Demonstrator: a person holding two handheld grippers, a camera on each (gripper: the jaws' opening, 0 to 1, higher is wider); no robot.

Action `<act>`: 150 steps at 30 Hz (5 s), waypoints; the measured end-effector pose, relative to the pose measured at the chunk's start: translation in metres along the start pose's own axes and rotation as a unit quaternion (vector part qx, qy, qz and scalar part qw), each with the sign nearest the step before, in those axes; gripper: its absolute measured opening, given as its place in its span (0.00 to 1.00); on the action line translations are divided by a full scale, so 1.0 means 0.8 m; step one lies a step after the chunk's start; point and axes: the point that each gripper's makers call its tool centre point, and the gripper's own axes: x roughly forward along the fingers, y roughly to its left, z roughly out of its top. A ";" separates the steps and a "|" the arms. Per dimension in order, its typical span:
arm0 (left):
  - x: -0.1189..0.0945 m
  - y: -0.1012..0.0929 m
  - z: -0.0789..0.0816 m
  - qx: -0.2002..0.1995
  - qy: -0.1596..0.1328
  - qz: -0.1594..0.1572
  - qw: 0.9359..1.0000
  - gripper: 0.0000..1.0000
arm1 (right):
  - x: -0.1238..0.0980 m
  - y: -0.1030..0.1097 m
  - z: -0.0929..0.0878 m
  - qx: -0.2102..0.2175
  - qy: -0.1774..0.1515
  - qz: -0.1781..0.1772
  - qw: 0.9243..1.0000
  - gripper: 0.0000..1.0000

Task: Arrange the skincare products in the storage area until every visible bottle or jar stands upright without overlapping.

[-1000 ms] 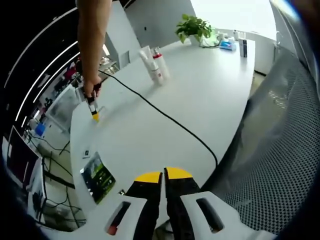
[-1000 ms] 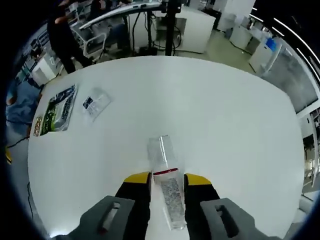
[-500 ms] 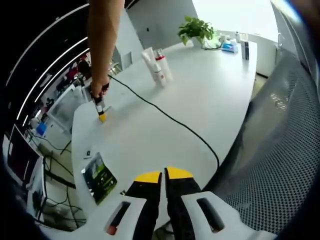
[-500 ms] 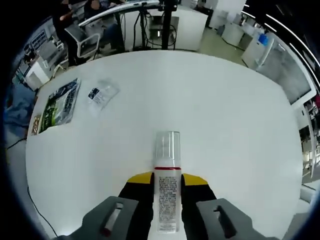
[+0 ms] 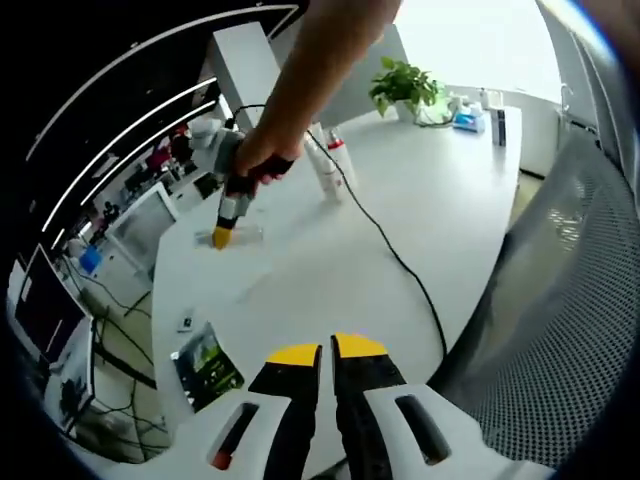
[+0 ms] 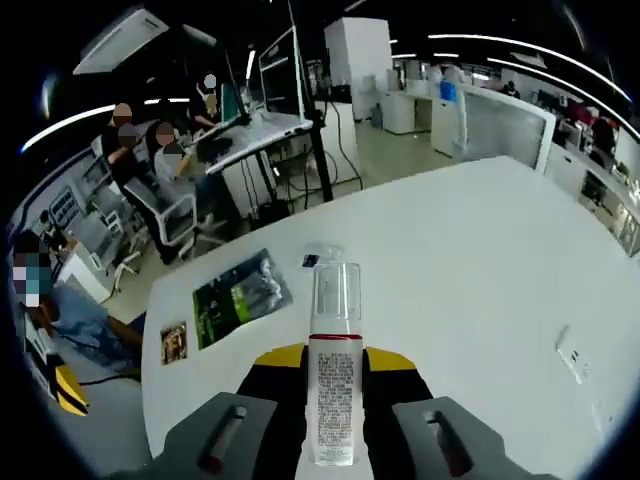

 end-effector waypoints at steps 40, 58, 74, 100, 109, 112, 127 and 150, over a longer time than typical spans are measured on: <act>-0.063 -0.041 0.105 -0.247 -0.209 -0.215 0.921 0.28 | -0.195 0.278 -0.024 0.117 -0.249 0.178 0.945 0.13; -0.092 -0.050 0.123 -0.258 -0.249 -0.291 0.887 0.25 | -0.214 0.312 -0.009 0.135 -0.303 0.283 0.900 0.13; -0.038 -0.051 0.073 -0.254 -0.114 -0.214 0.936 0.21 | -0.167 0.293 -0.043 0.064 -0.210 0.136 0.966 0.21; -0.043 -0.058 0.074 -0.189 -0.136 -0.213 0.949 0.21 | -0.192 0.295 -0.045 -0.025 -0.210 0.152 0.965 0.15; -0.076 -0.073 0.101 -0.196 -0.200 -0.291 0.915 0.25 | -0.219 0.330 -0.035 -0.032 -0.203 0.296 0.933 0.15; -0.084 -0.074 0.105 -0.193 -0.212 -0.300 0.910 0.28 | -0.223 0.344 -0.031 -0.032 -0.201 0.335 0.920 0.15; -0.053 -0.063 0.079 -0.187 -0.151 -0.235 0.942 0.24 | -0.188 0.319 -0.038 0.001 -0.181 0.256 0.950 0.17; -0.014 -0.058 0.040 -0.121 -0.021 -0.132 0.984 0.24 | -0.142 0.275 -0.076 0.112 -0.161 0.039 0.980 0.20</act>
